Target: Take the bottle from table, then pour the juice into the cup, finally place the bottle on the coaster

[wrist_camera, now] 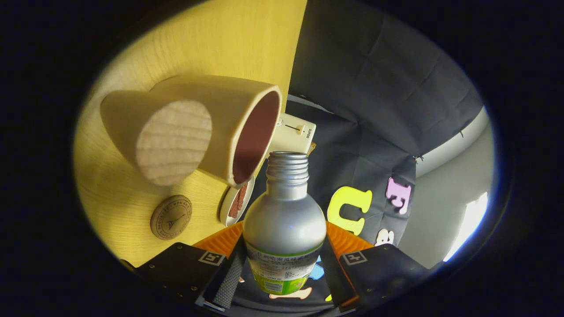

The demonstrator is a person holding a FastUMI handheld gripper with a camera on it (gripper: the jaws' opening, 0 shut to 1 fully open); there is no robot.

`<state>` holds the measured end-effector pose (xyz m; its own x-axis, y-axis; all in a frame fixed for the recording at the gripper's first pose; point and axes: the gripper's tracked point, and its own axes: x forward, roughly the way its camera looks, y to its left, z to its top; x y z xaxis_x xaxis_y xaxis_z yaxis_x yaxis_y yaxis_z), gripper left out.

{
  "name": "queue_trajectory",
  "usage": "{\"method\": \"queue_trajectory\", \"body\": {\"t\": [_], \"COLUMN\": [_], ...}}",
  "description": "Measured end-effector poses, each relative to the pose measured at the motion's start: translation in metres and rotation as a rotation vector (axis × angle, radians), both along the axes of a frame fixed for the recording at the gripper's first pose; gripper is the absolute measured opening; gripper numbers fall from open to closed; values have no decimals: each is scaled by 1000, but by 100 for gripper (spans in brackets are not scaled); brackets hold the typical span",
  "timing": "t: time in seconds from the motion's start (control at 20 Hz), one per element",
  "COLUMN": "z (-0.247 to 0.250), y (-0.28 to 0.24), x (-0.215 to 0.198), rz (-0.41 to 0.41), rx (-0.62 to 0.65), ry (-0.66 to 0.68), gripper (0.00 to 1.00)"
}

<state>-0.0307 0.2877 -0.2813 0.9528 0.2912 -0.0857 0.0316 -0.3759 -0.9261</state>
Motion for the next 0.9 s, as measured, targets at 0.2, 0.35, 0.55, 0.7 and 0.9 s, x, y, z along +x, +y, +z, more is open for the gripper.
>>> {"method": "queue_trajectory", "body": {"t": [0.2, 0.35, 0.55, 0.7, 0.9], "z": [-3, -7, -2, -2, 1], "y": [1, -3, -9, -14, -19], "x": [1, 4, 7, 11, 12], "rz": [-19, -55, -74, -98, -132], "rx": [108, 179, 269, 389, 538], "ry": [61, 114, 138, 191, 249], "gripper": [81, 80, 80, 80, 80]}}
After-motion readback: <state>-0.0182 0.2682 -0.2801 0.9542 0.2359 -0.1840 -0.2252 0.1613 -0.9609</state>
